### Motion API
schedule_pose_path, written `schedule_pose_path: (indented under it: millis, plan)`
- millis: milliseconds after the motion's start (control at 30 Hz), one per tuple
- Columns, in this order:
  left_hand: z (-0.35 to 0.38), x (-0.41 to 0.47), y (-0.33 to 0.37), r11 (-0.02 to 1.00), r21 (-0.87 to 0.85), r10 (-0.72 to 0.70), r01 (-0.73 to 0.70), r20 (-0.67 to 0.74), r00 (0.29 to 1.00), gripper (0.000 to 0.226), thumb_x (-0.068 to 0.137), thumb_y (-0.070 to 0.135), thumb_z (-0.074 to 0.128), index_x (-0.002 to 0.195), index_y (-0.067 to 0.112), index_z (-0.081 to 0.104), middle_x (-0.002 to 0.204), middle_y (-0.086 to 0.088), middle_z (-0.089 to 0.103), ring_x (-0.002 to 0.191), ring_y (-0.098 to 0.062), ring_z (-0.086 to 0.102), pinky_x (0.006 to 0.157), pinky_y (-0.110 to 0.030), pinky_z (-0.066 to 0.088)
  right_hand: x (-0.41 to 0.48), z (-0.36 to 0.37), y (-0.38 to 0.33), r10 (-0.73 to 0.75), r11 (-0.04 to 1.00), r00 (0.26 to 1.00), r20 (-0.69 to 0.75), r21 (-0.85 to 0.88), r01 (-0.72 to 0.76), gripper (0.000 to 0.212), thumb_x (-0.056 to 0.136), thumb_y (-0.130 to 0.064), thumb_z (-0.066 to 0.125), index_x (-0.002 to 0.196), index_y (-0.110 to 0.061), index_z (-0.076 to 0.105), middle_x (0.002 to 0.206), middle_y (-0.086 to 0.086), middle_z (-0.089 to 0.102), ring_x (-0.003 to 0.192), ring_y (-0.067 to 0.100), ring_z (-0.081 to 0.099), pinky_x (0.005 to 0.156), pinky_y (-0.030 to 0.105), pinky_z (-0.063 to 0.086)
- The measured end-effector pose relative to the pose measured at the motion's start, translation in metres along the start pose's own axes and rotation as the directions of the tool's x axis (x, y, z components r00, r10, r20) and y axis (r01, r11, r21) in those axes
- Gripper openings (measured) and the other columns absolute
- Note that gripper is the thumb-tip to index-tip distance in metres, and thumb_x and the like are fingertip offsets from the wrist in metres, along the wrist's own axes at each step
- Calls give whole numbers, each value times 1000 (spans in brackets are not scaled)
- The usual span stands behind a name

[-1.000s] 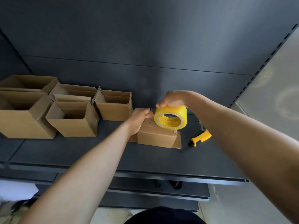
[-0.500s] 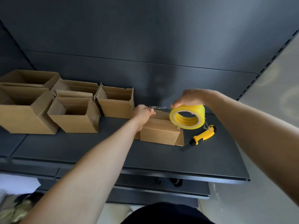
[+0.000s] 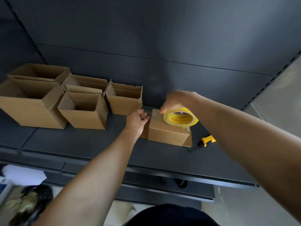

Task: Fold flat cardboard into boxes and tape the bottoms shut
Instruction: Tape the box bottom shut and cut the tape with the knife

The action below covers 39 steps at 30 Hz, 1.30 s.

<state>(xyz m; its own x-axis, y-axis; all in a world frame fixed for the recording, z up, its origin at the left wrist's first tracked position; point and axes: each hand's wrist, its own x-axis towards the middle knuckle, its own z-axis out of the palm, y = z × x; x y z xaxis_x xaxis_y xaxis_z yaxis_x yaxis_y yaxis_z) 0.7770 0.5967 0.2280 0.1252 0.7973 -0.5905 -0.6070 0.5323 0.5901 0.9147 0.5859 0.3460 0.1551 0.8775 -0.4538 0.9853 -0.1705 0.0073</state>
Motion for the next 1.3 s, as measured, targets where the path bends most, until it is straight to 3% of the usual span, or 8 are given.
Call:
schedule_pose_path:
  millis: [200,400,500,633,800,967,1100,1300]
  plan:
    - [-13,5,10,999,46,-25,23,41,999,15,97,-1,45,111,1,47,95,-14,46,83,-20,56,74,-47,55,8,1,-13,-19,996,1000,14,-90,20,54,79,-53,64,120,-19,60,98,0,53,87,23,54,63,29,41]
    - [-24,19,-6,801,596,46,-55,30,998,19,100,20,49,114,8,52,98,-4,55,85,-15,59,58,-25,54,14,3,-13,-5,996,1000,19,-85,6,36,77,-53,64,93,-22,54,80,-3,55,73,19,59,51,24,38]
    - [-22,26,-17,701,712,70,-47,-3,998,20,98,27,50,107,10,53,106,-7,59,91,-19,60,64,-28,56,17,5,-10,0,998,1000,-22,-65,-2,36,75,-54,65,72,-21,52,72,-4,57,64,15,61,51,23,41]
    - [-14,28,-23,558,829,100,-44,-14,995,24,96,26,53,109,6,55,110,-14,62,99,-28,60,91,-46,53,18,6,-9,-2,998,999,-39,-66,-1,35,75,-52,65,65,-22,49,67,-4,58,62,15,59,50,23,39]
    - [-15,20,-23,273,956,259,-105,33,965,28,96,6,44,123,6,48,119,-14,57,108,-30,57,85,-35,49,19,6,-9,-11,998,1000,-29,-54,9,34,75,-50,65,63,-20,53,63,-3,59,64,15,60,53,24,42]
    - [22,9,-18,449,771,314,-451,337,888,22,96,1,47,117,1,55,112,-12,60,103,-23,57,79,-19,44,20,3,-8,-23,999,1000,-18,-39,23,38,74,-53,66,60,-19,56,56,-3,61,60,14,62,54,24,43]
    - [21,8,-27,398,799,266,-451,370,890,30,97,-1,39,116,9,60,101,-2,57,93,-14,50,62,-8,36,20,5,-8,-56,998,998,-25,-17,55,44,74,-61,63,60,-19,58,55,-3,60,56,13,62,52,23,43]
    - [22,13,-32,391,800,318,-456,348,882,28,100,6,38,113,11,63,106,-3,61,98,-15,53,74,-16,38,15,-5,37,-34,969,996,-82,240,53,37,77,-60,54,73,-23,54,77,1,57,65,16,54,55,27,37]
